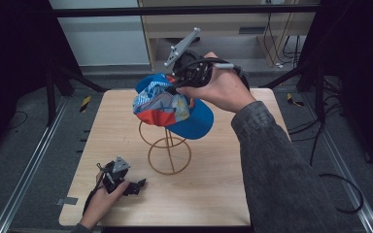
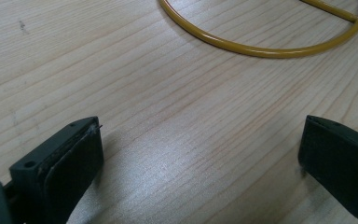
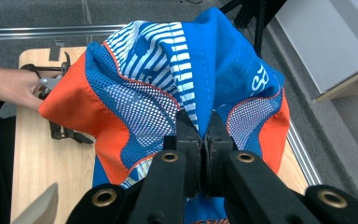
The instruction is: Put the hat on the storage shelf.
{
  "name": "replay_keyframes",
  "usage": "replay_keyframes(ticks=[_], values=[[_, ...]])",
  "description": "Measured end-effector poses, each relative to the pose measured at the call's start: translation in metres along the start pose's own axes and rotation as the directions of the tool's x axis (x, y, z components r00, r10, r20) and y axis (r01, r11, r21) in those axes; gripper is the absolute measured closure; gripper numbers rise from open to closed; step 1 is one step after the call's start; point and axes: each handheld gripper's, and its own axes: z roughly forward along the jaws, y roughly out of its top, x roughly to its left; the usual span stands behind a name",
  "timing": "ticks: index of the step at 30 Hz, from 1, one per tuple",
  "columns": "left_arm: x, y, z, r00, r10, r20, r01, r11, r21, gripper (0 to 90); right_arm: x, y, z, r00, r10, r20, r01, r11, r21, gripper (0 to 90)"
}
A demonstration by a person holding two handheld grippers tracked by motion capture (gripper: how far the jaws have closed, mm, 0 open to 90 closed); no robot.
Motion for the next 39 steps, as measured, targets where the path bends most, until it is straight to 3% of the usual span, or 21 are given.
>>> replay_keyframes(ticks=[23,39], values=[[-0.001,0.000,0.000,1.0000,0.003,0.001,-0.003,1.0000,0.002,0.0,0.010,0.023,0.027,0.9984,-0.043,-0.036,0.045,0.998,0.051,87.7],[-0.002,0.000,0.000,1.0000,0.004,0.005,-0.004,1.0000,0.000,0.0,0.017,0.029,0.047,0.9945,-0.077,-0.072,0.083,0.992,0.095,87.5]])
